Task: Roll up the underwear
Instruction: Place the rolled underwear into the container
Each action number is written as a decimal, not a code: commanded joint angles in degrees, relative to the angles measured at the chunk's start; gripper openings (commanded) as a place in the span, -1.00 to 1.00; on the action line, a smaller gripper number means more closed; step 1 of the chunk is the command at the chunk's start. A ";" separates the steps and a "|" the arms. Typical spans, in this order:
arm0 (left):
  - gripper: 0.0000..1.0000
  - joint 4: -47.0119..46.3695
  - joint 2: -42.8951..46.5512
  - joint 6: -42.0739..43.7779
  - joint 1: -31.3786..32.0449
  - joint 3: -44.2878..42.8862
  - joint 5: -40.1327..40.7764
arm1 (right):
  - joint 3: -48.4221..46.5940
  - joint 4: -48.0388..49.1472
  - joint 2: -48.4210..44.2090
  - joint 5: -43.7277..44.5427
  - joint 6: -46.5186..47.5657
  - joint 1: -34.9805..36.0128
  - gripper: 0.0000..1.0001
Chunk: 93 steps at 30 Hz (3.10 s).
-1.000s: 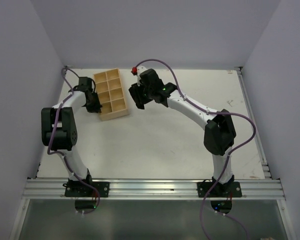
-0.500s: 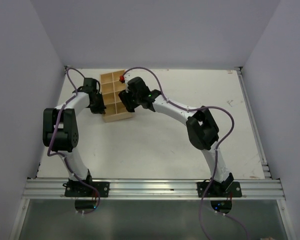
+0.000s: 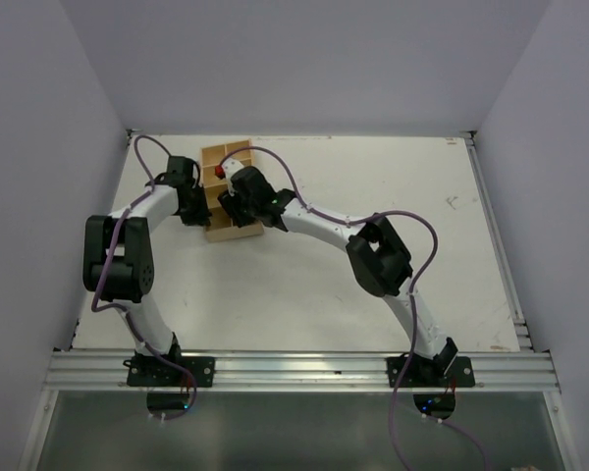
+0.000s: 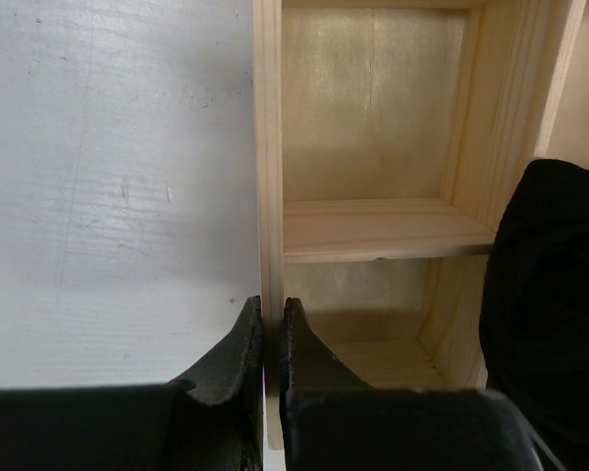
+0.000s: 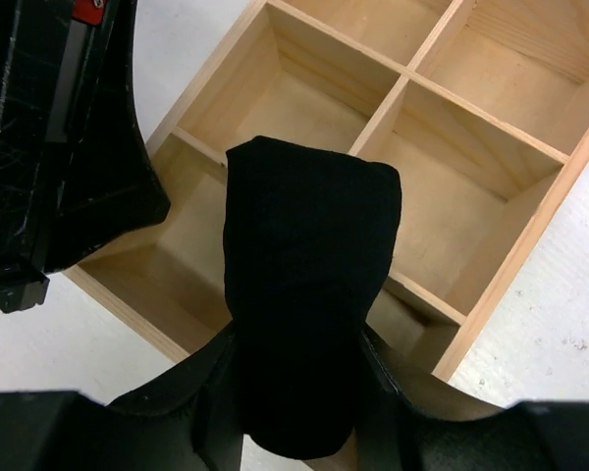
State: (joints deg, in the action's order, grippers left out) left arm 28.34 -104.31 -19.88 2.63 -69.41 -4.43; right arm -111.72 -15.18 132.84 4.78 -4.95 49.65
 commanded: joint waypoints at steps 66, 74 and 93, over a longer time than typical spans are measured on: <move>-1.00 4.18 -1.77 -4.73 0.79 -1.17 0.99 | 7.39 -2.66 -6.36 4.28 -2.52 0.80 0.32; -1.00 5.15 -2.74 -3.94 0.71 -2.49 3.46 | 5.99 -2.57 -6.54 5.68 -3.22 0.80 0.38; -1.00 6.03 -4.06 -2.89 0.79 -4.42 4.16 | 2.74 -0.99 -5.83 8.84 -3.22 0.71 0.61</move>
State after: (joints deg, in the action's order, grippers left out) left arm 32.84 -106.24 -21.91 4.19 -72.93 -1.65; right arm -106.13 -15.27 128.92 10.96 -7.70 50.57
